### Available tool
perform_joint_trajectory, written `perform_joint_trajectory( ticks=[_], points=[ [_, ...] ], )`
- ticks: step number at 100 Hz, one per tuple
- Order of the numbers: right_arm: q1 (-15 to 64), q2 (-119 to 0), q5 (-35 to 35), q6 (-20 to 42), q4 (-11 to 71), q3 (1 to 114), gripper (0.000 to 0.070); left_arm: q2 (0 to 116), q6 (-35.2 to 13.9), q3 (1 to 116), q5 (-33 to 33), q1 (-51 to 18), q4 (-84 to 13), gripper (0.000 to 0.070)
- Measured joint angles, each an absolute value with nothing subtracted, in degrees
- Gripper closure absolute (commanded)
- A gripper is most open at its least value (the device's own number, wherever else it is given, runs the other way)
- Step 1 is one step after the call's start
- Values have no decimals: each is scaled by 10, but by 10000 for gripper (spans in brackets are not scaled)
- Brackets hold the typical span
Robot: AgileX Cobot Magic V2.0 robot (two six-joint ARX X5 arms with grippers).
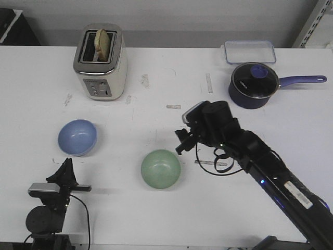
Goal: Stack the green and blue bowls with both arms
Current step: 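Release the green bowl and retract the right gripper toward the robot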
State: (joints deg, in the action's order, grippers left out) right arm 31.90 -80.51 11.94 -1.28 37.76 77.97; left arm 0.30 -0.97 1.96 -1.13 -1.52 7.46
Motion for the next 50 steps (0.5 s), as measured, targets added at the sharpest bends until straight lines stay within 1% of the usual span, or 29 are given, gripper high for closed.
perform_joint_trajectory(
  ticks=[1, 4, 14, 28, 38, 50],
  points=[
    [316, -801, 120, -13, 379, 780, 660, 3, -10, 20, -11, -15, 75, 698],
    [305, -791, 119, -13, 382, 780, 700, 3, -10, 20, -11, -15, 75, 698],
    [264, -756, 113, -13, 387, 773, 700, 3, -10, 20, -11, -15, 75, 698],
    [208, -706, 74, -13, 384, 737, 700, 3, -10, 20, -11, -15, 75, 698],
    [176, -672, 55, -13, 368, 680, 700, 3, -10, 20, -11, -15, 75, 698],
    [148, -622, 22, -12, 326, 583, 700, 3, -10, 20, -11, -15, 75, 699]
  ],
)
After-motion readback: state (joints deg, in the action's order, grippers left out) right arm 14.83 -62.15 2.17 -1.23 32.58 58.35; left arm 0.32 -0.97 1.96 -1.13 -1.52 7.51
